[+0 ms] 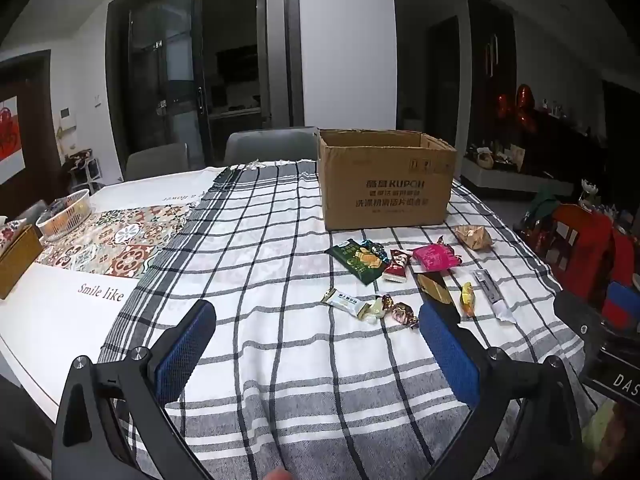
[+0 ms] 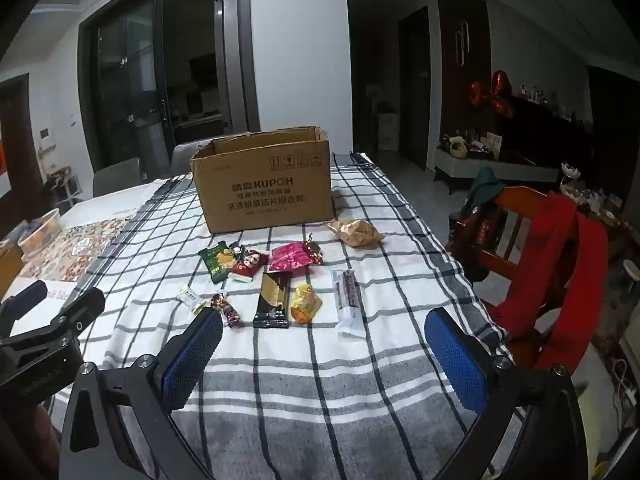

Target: Organize snacks

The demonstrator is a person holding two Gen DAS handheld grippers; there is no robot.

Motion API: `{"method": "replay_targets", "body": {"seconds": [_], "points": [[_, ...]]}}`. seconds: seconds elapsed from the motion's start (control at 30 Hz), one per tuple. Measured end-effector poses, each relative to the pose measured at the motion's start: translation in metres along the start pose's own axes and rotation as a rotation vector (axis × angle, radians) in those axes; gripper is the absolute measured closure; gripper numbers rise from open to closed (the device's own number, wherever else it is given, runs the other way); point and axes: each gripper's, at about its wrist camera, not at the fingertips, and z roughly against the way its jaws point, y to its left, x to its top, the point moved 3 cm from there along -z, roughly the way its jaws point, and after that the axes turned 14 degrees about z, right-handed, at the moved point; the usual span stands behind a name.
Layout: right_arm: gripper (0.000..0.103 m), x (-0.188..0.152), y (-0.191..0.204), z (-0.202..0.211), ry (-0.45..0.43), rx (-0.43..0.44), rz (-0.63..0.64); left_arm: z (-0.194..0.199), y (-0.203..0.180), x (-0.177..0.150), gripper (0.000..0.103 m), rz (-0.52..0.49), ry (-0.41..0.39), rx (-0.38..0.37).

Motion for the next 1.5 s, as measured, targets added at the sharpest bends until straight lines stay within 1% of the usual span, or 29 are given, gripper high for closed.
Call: {"method": "replay_targets", "body": {"seconds": [0.37,1.5], "points": [[0.001,0.0002,-0.0003,0.0010,-0.003,0.005,-0.001,-0.0024,-0.0008,-0.0017,0.000,-0.001,-0.002,-0.002],[0.001,-0.0006,-0.0001,0.0000,-0.007,0.009,-0.006,0.0068,-0.0031,0.0009,0.000,0.002,-0.009,-0.007]]}}
